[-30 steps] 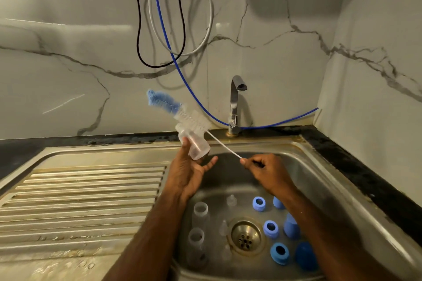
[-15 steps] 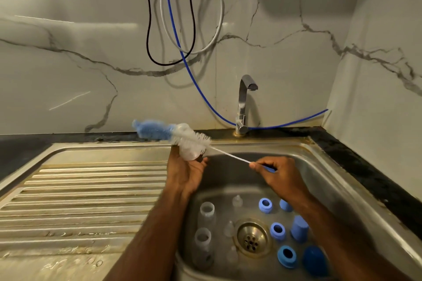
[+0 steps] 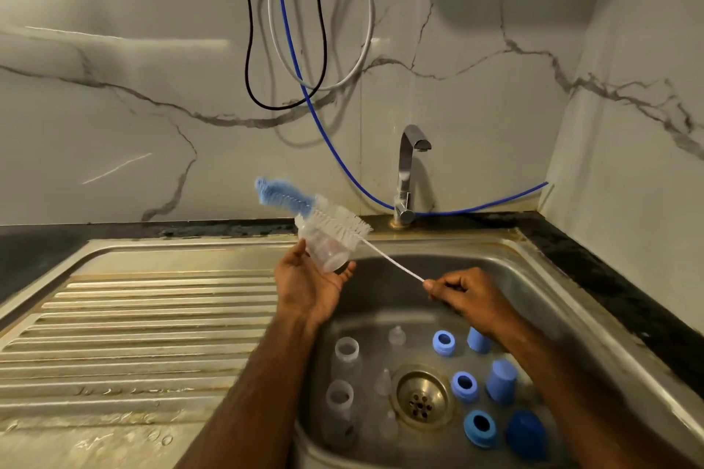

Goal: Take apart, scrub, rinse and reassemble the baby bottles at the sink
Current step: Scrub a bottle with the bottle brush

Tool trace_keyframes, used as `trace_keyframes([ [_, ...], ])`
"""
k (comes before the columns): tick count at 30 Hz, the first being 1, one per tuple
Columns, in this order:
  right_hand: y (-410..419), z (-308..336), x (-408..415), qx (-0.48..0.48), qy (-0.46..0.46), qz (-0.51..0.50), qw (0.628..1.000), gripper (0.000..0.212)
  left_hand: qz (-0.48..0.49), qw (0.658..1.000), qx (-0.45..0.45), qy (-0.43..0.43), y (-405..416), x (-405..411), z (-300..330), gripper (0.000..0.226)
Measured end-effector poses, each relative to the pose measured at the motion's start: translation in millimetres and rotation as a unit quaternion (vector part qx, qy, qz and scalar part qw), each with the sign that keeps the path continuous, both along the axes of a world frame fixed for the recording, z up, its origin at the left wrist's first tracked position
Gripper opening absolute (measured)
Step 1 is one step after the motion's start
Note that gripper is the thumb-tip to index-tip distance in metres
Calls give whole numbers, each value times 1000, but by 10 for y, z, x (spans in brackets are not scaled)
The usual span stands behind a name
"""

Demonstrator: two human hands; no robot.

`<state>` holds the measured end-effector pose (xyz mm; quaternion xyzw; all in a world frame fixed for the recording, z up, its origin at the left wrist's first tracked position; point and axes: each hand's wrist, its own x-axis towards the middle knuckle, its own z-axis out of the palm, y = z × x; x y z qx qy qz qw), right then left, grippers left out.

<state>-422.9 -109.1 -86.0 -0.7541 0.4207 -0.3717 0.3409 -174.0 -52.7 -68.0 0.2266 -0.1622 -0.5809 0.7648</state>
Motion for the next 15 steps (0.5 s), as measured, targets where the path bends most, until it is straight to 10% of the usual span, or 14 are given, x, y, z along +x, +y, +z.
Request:
trace_keyframes([
  [6, 76, -38, 247, -18, 8, -9, 1000, 27, -6, 995, 59, -78, -8, -246, 61, 77],
  [15, 13, -30, -16, 64, 13, 33, 997, 25, 18, 998, 18, 55, -57, -69, 30, 45],
])
